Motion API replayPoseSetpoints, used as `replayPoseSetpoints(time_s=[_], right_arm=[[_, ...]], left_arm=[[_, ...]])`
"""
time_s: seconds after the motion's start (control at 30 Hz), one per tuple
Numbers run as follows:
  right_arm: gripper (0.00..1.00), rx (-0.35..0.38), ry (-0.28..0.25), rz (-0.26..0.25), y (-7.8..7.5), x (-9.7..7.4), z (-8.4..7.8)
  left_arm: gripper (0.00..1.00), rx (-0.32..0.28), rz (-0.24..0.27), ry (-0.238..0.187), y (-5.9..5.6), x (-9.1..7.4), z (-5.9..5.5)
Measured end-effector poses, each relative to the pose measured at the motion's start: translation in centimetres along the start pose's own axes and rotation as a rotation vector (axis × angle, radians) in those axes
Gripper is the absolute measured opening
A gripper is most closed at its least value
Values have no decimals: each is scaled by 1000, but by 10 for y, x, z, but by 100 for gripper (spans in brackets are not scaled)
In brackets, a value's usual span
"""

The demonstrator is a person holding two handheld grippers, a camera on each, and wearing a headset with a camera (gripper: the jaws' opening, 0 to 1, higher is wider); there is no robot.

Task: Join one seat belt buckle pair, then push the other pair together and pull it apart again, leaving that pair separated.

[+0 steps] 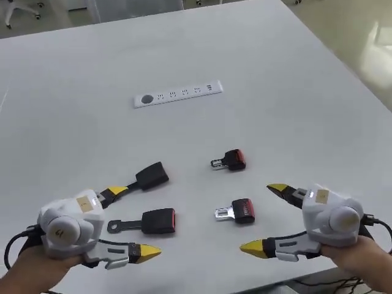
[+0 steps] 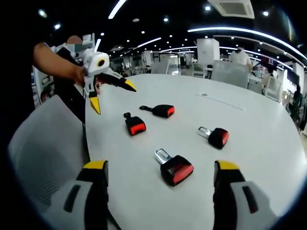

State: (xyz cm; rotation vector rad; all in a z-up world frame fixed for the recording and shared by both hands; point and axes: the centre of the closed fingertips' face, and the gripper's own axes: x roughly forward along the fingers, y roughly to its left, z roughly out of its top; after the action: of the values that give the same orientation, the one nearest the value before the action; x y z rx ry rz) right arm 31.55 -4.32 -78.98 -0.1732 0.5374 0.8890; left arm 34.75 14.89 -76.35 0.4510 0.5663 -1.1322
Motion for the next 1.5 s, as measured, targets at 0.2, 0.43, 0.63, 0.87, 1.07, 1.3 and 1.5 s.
replayPoseSetpoints(time_s=[0.2, 0.43, 0.63, 0.87, 1.07, 1.3, 1.5], right_arm=[[90, -16, 35, 46, -6, 9, -4], [87, -21, 68, 141, -7, 23, -6], [80, -60, 125, 222, -7, 34, -14], [74, -83, 170, 273, -13, 44, -22], [64, -121, 228, 314, -14, 46, -32], [57, -172, 275, 339, -16, 46, -39], [53, -222, 296, 347, -15, 50, -44]], left_arm=[[86, 27, -37, 30, 4, 10, -7], [82, 102, -114, 107, 2, 26, -24], [75, 153, -146, 155, 7, 40, -37], [66, 184, -195, 198, 12, 56, -48], [56, 201, -244, 229, 11, 64, -59], [45, 184, -269, 247, 10, 64, -67], [40, 186, -270, 236, 13, 64, -64]])
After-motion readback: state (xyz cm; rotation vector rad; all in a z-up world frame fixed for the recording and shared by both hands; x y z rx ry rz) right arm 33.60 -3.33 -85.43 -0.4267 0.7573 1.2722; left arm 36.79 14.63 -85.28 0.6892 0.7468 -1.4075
